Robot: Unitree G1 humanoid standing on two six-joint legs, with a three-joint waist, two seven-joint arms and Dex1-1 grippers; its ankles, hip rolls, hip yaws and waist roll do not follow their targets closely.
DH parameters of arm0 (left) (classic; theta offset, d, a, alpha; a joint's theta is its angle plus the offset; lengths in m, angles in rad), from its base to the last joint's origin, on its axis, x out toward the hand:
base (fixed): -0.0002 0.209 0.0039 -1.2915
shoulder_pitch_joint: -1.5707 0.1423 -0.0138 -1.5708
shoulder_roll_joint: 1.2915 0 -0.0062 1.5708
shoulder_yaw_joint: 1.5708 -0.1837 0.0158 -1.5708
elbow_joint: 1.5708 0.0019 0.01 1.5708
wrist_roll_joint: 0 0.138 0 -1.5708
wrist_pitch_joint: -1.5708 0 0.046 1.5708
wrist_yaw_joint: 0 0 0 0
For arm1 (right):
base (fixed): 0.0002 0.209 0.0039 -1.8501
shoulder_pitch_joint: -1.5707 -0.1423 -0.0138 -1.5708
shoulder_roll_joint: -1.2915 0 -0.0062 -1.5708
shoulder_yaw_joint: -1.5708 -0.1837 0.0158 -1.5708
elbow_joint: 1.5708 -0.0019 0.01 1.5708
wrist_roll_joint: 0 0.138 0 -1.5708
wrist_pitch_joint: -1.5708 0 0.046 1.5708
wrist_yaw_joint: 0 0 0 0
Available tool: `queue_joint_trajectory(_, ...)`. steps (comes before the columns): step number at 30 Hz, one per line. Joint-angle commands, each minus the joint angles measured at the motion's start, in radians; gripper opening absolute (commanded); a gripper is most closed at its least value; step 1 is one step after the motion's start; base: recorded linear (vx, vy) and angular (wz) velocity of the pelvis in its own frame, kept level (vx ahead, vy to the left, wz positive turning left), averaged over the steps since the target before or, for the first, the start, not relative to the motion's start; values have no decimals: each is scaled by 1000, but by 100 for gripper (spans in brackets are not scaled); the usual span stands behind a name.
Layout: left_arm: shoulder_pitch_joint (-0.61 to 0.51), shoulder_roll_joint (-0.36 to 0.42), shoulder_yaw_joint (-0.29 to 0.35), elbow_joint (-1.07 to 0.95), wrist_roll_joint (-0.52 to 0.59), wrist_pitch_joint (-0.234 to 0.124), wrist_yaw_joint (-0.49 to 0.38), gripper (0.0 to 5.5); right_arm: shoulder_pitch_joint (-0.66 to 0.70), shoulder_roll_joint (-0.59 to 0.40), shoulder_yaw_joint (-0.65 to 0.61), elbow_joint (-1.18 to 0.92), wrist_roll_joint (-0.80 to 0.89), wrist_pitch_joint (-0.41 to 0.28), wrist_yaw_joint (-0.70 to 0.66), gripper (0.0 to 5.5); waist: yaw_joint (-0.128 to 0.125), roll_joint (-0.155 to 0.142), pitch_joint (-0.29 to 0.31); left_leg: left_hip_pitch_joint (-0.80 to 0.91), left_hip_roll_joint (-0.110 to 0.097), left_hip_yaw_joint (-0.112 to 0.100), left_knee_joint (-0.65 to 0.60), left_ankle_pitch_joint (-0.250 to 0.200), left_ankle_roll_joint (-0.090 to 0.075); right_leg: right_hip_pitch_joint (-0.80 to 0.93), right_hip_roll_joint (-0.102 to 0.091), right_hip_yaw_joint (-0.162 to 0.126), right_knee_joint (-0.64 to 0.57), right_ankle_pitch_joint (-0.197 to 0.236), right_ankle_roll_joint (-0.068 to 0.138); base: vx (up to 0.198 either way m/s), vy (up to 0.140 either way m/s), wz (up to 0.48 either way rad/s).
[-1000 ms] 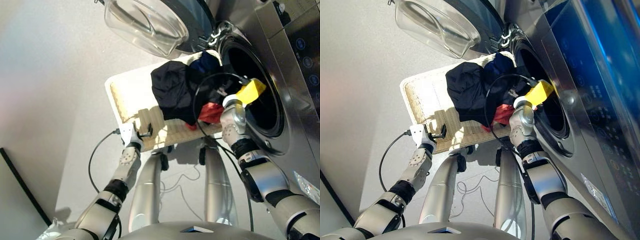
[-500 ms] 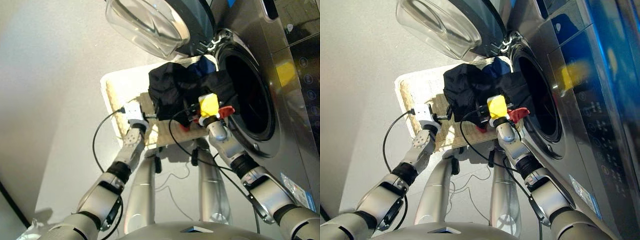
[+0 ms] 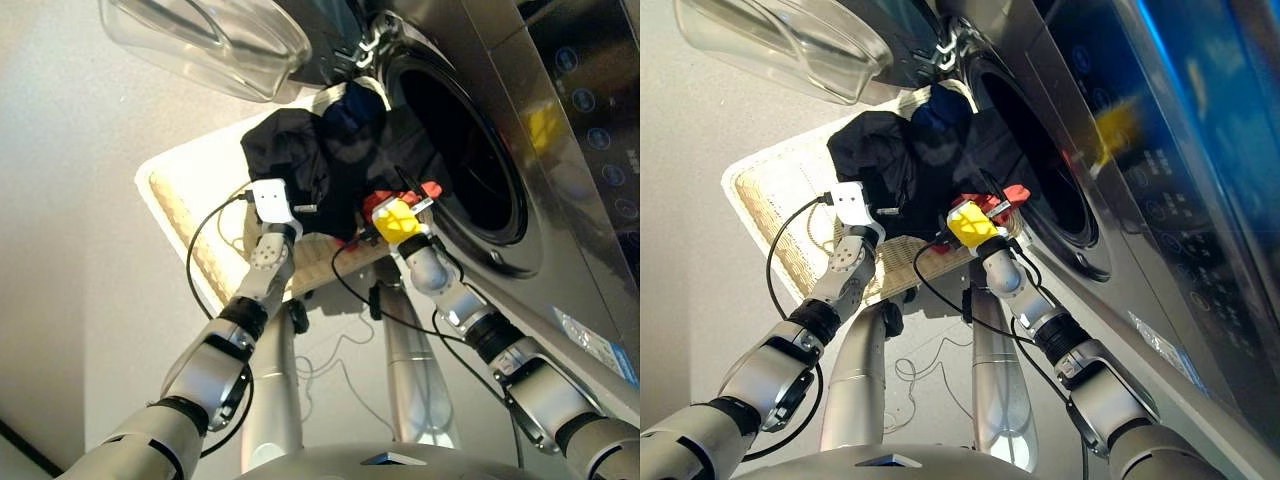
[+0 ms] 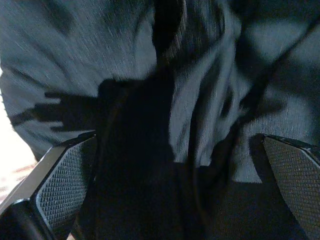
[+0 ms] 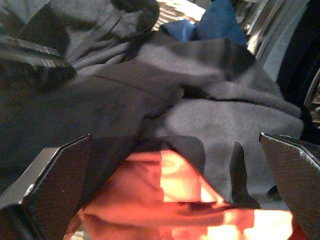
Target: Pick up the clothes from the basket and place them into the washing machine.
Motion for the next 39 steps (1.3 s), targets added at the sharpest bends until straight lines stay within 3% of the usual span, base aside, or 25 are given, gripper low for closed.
queue_joint_trajectory(1,-34,17,40,70,48,-4,23,550,-7,44,28,-118,33,-53,20,550,-22,-7,-20,-61,34,-55,9,11,5,-19,16,-53,97,-132,40,-8,-18,-237)
queue_joint_trajectory(2,-41,28,47,75,54,-5,33,145,-6,44,31,-121,39,-55,24,550,-26,-9,-20,-71,40,-53,28,4,8,-28,23,-51,110,-133,40,1,-9,-232)
queue_joint_trajectory(3,-43,33,58,87,47,-6,32,0,-4,46,35,-118,45,-55,28,550,-29,-12,-22,-79,46,-53,43,-2,9,-35,27,-52,119,-135,39,1,-6,-239)
queue_joint_trajectory(7,-35,41,67,50,13,-19,19,0,10,41,34,-107,58,-56,40,550,-32,-12,-30,-75,53,-52,46,-7,8,-33,24,-54,122,-135,41,18,-4,-100)
queue_joint_trajectory(10,-30,35,55,10,-1,-37,15,0,17,31,37,-89,40,-54,45,550,-29,-3,-45,-60,38,-62,10,4,6,-18,8,-62,99,-131,41,0,0,0)
queue_joint_trajectory(12,-17,37,45,-62,-25,-62,7,0,20,26,36,-69,22,-54,48,550,-21,12,-71,-28,17,-70,-63,27,-1,8,-11,-71,66,-123,45,78,8,120)
queue_joint_trajectory(14,-2,34,41,-98,-34,-68,0,0,24,25,35,-62,19,-56,47,550,-19,16,-78,-5,8,-70,-97,41,-4,27,-21,-75,48,-119,47,78,-2,326)
queue_joint_trajectory(16,41,24,33,-188,-78,-89,-21,0,25,23,42,-42,-2,-55,46,550,-5,24,-86,63,-10,-66,-177,73,-17,92,-39,-87,2,-107,54,72,-3,321)
queue_joint_trajectory(20,101,30,21,-309,-104,-98,-49,0,30,8,46,-44,-39,-55,45,550,9,26,-79,149,-30,-61,-254,103,-25,178,-51,-97,-47,-90,61,28,-12,142)
queue_joint_trajectory(21,136,30,16,-375,-126,-104,-78,0,34,-10,54,-44,-81,-56,44,550,21,27,-81,205,-45,-65,-303,121,-30,231,-58,-105,-69,-86,65,49,-29,181)
queue_joint_trajectory(23,175,33,1,-440,-148,-100,-112,17,43,-34,58,-55,-117,-60,45,550,29,30,-82,270,-58,-66,-350,143,-36,289,-66,-116,-83,-87,68,66,-35,215)
queue_joint_trajectory(24,197,35,-9,-478,-166,-96,-134,75,51,-45,57,-61,-131,-64,44,550,34,31,-81,314,-68,-71,-380,152,-38,322,-65,-120,-91,-89,70,68,-36,200)
queue_joint_trajectory(25,211,36,-18,-498,-175,-92,-145,78,56,-53,61,-59,-141,-64,49,550,37,31,-79,349,-73,-73,-401,159,-39,353,-69,-126,-96,-89,72,60,-32,110)
queue_joint_trajectory(27,236,36,-37,-544,-200,-82,-178,67,57,-65,74,-65,-172,-67,49,550,46,32,-74,419,-86,-82,-450,179,-43,422,-74,-142,-124,-91,75,-31,-19,70)
queue_joint_trajectory(28,247,38,-43,-568,-208,-81,-189,50,56,-71,81,-68,-186,-70,48,550,46,29,-66,441,-95,-74,-470,214,-38,450,-82,-155,-146,-64,68,-75,-27,228)
queue_joint_trajectory(32,282,38,-67,-621,-251,-69,-227,0,52,-67,104,-55,-207,-69,57,550,58,30,-61,546,-103,-81,-543,239,-39,558,-86,-175,-208,-54,74,10,-23,186)
queue_joint_trajectory(39,356,52,-127,-813,-351,-37,-297,0,54,-16,149,9,-215,-56,82,550,88,50,-78,737,-113,-72,-676,279,-45,738,-84,-198,-315,-32,83,0,0,0)
